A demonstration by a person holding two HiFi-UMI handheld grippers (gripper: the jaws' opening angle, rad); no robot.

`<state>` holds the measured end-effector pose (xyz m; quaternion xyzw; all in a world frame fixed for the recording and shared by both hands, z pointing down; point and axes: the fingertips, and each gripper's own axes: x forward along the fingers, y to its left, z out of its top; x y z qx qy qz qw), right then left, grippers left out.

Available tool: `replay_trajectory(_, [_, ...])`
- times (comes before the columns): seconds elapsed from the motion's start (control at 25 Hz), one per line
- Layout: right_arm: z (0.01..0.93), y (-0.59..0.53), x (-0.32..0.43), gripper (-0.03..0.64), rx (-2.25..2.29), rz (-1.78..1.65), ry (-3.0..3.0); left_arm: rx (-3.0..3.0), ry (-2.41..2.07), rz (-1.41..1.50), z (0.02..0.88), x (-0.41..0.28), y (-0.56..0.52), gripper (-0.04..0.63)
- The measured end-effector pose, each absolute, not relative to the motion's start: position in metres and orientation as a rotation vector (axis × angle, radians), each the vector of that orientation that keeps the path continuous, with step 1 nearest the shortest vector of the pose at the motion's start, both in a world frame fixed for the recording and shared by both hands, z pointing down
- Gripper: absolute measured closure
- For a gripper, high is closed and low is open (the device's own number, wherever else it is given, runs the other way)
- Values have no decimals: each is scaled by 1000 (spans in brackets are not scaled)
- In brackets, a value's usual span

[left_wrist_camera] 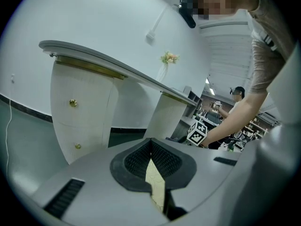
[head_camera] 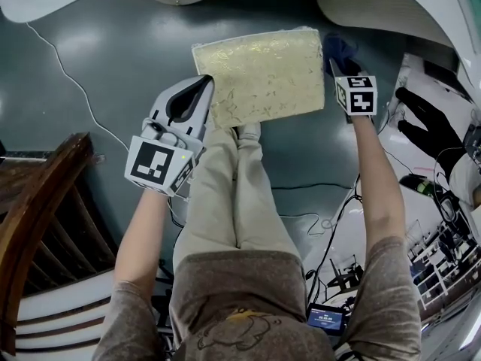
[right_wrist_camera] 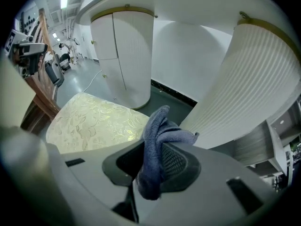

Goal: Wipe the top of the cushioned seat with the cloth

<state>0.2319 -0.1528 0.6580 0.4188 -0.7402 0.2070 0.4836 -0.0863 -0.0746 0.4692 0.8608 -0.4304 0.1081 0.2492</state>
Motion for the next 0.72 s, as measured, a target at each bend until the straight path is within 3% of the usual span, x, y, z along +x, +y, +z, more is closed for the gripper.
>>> replay_trajectory(0.72, [614, -83, 93, 518, 917, 616, -2097, 2321, -1219, 266, 460, -91, -44, 578])
